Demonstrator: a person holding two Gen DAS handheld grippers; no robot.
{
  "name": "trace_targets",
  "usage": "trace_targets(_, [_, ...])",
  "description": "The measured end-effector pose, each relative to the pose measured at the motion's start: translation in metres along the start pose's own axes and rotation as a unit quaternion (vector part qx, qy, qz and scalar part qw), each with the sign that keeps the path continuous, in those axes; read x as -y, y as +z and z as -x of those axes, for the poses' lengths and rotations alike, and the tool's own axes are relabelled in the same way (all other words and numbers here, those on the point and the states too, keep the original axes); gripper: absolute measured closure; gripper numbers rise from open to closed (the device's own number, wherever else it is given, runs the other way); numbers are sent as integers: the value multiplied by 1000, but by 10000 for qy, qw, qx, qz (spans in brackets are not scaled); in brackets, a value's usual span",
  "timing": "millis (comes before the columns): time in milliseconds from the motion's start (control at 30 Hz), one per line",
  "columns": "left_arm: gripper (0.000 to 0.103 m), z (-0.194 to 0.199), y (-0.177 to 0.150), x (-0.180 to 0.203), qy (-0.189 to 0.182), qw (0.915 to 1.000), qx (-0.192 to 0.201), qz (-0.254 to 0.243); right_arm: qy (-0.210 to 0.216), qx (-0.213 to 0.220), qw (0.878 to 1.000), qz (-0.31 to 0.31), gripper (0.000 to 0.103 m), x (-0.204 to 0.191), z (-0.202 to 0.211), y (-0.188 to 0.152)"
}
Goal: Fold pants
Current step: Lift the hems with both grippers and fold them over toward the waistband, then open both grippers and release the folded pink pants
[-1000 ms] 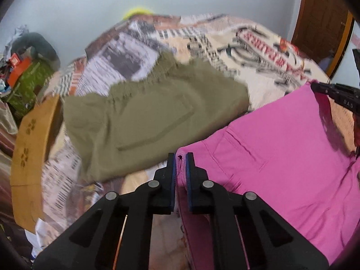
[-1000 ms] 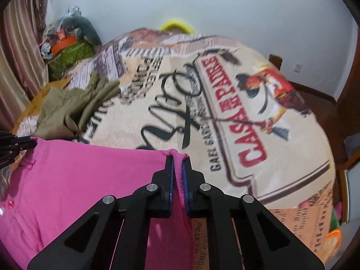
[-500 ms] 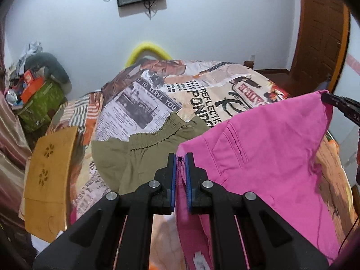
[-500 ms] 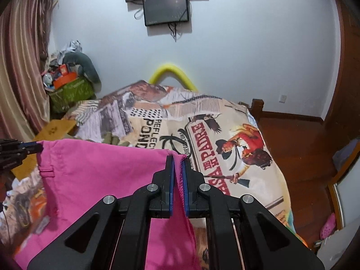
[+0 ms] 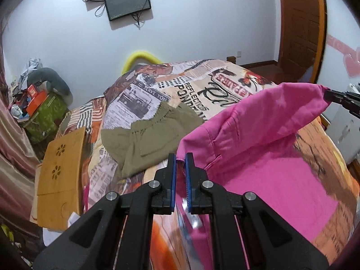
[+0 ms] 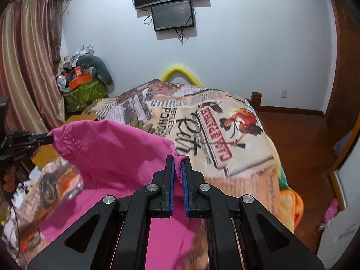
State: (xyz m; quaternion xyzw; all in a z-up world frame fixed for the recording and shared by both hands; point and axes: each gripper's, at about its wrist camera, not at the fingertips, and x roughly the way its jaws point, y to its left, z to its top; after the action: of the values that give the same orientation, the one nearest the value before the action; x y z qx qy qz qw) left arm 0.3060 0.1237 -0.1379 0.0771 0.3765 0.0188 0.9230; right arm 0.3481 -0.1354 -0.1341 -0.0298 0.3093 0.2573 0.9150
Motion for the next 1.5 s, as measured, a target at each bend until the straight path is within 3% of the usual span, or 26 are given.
trace_targets(467, [96,28,-107,8,-295,9984,-458,150,-47,-843,9956,408,97,-31,41,-99])
trace_targets(667, [96,20,-150,20,-322,9958,-851,80,-86,-1016,9947,155,97,-30,43,-131])
trace_targets(900, [96,19,-177,25,-354,9927,-1144,171,-12,-1239,9922,-116,96,-29,44,-156])
trace_targets(1033, [96,30,-183,22,-301,9930,-1114,238,-163,-1412,9898,-102,89,-29,49,-167])
trace_targets(1133, [96,39,-179,19,-228,9943,-1009,264,-197,-1497,9881,-291,70,-24,57,-172])
trace_targets(1167, [95,43,-177,18,-218,9946,-974,281,-205,-1463,9883,-371,64,-22,61,-173])
trace_targets(1333, [86,53,-161,19,-283,9955,-837,332,-120,-1308,9903,-459,64,-24,77,-167])
trace_targets(1433, [71,58,-150,26,-341,9966,-696,287,5,-1176,9926,-303,64,-36,82,-157])
trace_targets(1500, [55,61,-144,32,-406,9970,-609,244,108,-1124,9935,-163,64,-47,82,-151])
